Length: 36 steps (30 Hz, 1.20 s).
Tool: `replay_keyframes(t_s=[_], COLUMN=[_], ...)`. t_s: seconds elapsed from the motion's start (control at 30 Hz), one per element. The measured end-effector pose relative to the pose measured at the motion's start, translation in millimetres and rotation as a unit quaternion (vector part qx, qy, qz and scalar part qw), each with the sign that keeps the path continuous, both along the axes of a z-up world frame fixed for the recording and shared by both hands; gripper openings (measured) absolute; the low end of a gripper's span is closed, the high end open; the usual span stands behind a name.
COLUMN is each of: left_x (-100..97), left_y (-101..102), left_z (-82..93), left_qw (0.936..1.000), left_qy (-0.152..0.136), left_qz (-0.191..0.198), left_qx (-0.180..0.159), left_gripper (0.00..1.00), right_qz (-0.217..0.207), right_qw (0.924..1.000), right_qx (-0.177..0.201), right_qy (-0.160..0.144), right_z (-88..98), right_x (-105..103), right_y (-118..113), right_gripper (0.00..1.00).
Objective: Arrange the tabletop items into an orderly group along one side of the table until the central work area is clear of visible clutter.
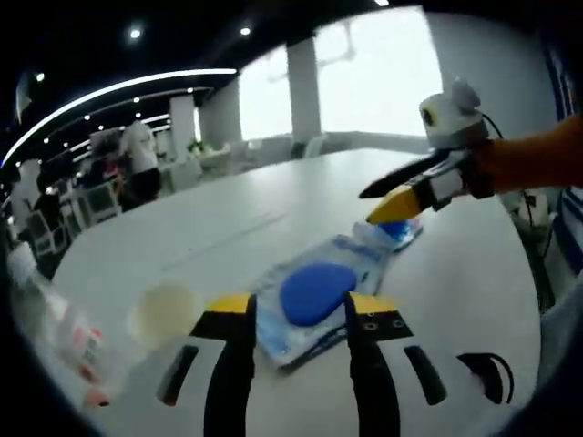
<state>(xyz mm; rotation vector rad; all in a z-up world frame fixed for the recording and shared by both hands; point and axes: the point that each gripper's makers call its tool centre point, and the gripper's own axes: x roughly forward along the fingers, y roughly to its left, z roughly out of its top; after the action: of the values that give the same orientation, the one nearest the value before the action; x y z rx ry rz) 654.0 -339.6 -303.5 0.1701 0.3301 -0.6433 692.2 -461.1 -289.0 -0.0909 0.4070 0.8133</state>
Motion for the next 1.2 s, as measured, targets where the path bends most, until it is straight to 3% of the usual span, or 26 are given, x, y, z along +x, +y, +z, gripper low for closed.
replay_keyframes(t_s=[0.1,0.37,0.63,0.77,1.2], left_x=[-12.9,-45.6,-77.2,-99.1,-151.5], left_y=[-5,-10,-5,-3,5], left_z=[9.8,29.7,45.4,47.5,55.9], left_qw=[0.9992,0.9949,0.9916,0.9896,0.9865], left_qy=[-0.002,0.003,0.002,0.003,-0.008], left_qz=[-0.022,-0.070,-0.085,-0.102,-0.132], left_qx=[-0.034,-0.073,-0.098,-0.101,-0.097], left_gripper=[0.49,0.74,0.92,0.95,0.99], right_qz=[0.023,0.080,0.116,0.144,0.188], right_qw=[0.9996,0.9964,0.9925,0.9887,0.9807], right_qx=[0.017,0.016,0.019,0.009,0.001], right_qy=[-0.002,-0.022,-0.034,-0.039,-0.053], right_z=[5.7,17.1,26.8,27.5,34.7], right_x=[-18,-59,-103,-129,-183], right_y=[5,14,20,24,38], right_gripper=[0.74,0.81,0.85,0.87,0.91])
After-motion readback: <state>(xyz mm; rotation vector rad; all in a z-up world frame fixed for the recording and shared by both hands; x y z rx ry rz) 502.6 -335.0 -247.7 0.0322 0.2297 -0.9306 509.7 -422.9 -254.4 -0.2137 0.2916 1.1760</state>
